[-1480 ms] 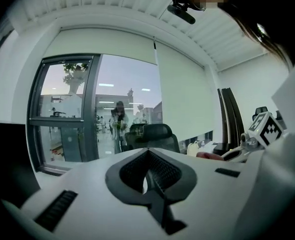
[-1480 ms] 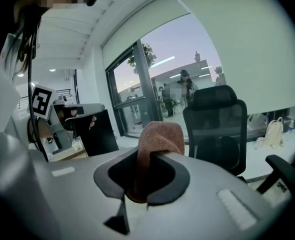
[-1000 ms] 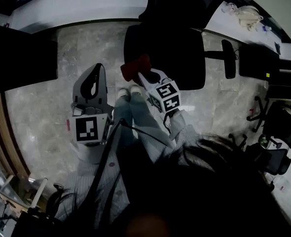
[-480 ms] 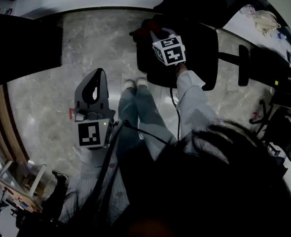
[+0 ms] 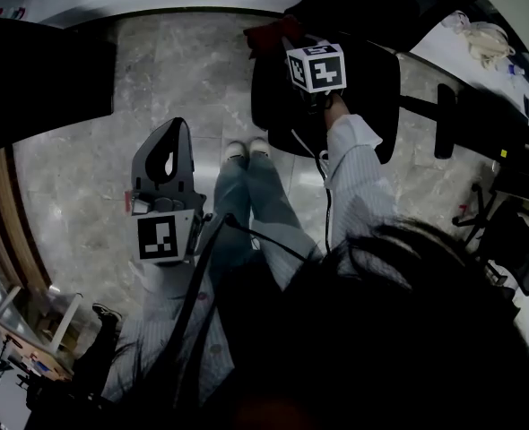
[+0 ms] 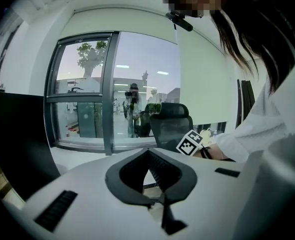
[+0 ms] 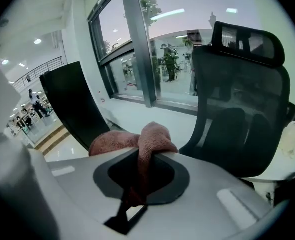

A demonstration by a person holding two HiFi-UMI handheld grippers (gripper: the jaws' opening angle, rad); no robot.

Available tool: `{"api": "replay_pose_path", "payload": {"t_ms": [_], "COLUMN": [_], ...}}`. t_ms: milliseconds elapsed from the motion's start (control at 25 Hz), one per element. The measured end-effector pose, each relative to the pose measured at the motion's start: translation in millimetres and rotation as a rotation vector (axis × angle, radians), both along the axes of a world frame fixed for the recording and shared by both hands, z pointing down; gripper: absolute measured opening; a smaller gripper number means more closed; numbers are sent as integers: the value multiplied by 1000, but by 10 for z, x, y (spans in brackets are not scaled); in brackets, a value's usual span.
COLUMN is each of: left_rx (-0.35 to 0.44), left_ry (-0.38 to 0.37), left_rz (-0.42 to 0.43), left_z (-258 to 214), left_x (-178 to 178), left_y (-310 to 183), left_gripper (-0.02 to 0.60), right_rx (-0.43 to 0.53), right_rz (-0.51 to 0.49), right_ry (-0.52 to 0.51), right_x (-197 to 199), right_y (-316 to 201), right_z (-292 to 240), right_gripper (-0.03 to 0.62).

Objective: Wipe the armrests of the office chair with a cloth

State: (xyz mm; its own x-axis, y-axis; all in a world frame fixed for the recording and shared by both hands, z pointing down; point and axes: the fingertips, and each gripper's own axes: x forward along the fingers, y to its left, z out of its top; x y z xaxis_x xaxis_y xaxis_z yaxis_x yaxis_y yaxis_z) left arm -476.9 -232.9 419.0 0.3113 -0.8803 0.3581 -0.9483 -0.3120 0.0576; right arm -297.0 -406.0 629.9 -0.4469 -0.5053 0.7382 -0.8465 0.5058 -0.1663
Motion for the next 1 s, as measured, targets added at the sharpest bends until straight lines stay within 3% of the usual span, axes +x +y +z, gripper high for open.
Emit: {"api": "replay_pose_path", "payload": {"t_ms": [320,520,680,800,1000], "left_rx": [26,50,43,3,-4], "left_ry": [34,56,57,18,22], "left_rz": [49,50,29,27,-28], "left_z": [-98,-136,-121,-1,0], "left_x": [219,313,279,118,-186], "left_y": [-178,-240,-231,-148,-137], "left_gripper": [3,4,4,3,4], "right_rx": [-74,-99,-55,-17,-1], "right_rz": [-188,-236,-229,-182,-100], "right_ry": [-124,-140,-65,-20,87], "right_x": [-158,-145,-28,5,10], "right_y": [1683,2151,1773,1147,138], "right_z": [-181,-270,-180,-93,82], "right_gripper": [35,35,35,35,34]}}
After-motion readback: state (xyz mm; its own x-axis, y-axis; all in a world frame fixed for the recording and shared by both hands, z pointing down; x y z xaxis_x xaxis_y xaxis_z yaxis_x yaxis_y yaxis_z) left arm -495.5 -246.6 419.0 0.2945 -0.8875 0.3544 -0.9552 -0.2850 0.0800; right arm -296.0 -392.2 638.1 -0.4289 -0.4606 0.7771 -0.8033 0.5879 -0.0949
